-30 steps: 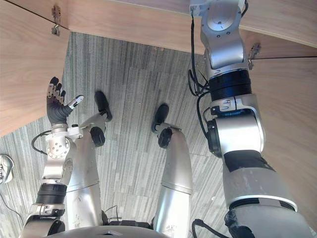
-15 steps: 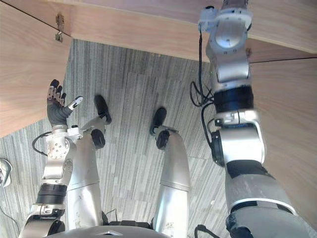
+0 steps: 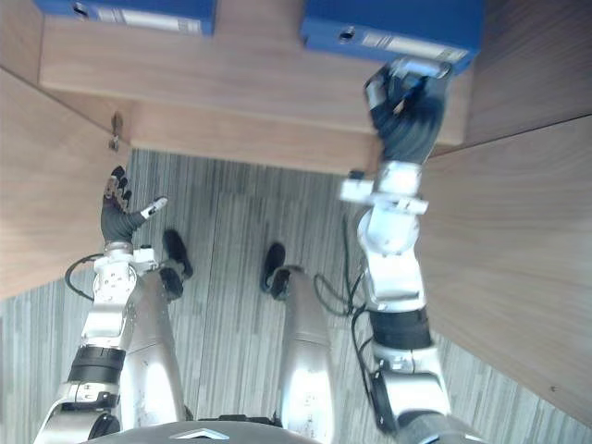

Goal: Walk over to the cabinet, pick up the folder, carry it to the office cabinet, place the folder inside the office cabinet, then close the office cabinet door

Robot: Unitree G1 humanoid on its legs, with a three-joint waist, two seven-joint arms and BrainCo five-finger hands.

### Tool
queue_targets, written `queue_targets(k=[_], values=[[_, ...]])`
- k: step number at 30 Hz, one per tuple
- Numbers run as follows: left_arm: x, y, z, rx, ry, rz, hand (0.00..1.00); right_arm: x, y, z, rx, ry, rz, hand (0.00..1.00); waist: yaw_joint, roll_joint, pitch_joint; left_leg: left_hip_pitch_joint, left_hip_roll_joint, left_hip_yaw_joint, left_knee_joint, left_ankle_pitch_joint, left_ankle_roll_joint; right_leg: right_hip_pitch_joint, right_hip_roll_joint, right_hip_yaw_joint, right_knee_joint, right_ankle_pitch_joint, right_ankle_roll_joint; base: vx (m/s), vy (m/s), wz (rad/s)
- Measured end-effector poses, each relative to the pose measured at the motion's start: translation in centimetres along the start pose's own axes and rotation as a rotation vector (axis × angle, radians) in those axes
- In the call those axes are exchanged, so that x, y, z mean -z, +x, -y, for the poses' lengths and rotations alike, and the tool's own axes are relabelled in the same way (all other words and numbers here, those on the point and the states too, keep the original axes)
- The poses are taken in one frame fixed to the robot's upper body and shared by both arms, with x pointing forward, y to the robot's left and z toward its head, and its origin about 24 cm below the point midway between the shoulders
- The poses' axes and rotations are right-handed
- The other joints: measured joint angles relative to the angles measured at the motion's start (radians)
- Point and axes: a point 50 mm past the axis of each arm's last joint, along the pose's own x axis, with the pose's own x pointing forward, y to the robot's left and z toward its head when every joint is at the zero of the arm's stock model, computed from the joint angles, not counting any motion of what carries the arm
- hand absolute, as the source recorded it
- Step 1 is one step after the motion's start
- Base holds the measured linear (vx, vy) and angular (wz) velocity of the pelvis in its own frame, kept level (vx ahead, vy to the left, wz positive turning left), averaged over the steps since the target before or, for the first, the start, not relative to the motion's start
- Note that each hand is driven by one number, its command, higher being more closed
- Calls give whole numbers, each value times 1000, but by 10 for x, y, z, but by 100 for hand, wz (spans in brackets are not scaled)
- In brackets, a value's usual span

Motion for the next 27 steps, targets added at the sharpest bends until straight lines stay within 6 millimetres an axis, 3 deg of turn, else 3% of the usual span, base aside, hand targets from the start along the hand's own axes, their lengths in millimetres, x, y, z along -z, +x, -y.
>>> queue_targets(k=[8, 9, 12, 15, 18, 19, 25, 27], values=[[40, -39, 3, 51, 44, -167, 0, 30, -95, -50, -241, 105, -357, 100, 3, -7, -97, 272, -12, 57, -89, -46, 3, 293, 13, 11, -204, 40, 43, 123, 78, -7], [49, -47, 4, 68, 68, -207, 0, 43, -117, -56, -279, 94, -459, 100, 1, -8, -116, 324, -27, 67, -129, -46, 2, 348, 11, 11, -254, 52, 50, 131, 67, 1], [67, -61, 8, 117, 120, -281, 0, 70, -154, -60, -353, 38, -646, 100, 2, -10, -150, 406, -60, 86, -210, -28, -1, 422, 10, 21, -344, 87, 60, 124, 64, -3], [88, -79, 10, 173, 180, -373, 0, 105, -205, -52, -406, -51, -911, 100, -11, -8, -180, 520, -113, 115, -372, 37, -1, 531, 12, 31, -519, 163, 75, 130, 37, -2], [98, -87, 5, 184, 204, -422, 0, 118, -236, -41, -400, -101, -1062, 100, -18, -5, -186, 595, -138, 132, -470, 77, -2, 613, 19, 33, -636, 221, 78, 106, 28, -8], [101, -89, 4, 184, 210, -436, 0, 121, -246, -35, -391, -119, -1110, 0, -20, -5, -192, 623, -147, 138, -502, 89, -3, 642, 21, 35, -677, 240, 80, 86, 23, -10], [129, -123, -9, 194, 269, -591, 0, 121, -321, 1, -312, -200, -1448, 0, -36, 8, -278, 785, -193, 167, -676, 151, -10, 760, 21, 59, -800, 287, 78, 21, 21, -12], [139, -136, -13, 197, 284, -653, 0, 119, -335, 10, -286, -225, -1517, 0, -42, 14, -297, 831, -211, 167, -742, 172, -12, 770, 21, 76, -813, 286, 72, -31, 36, -32]])
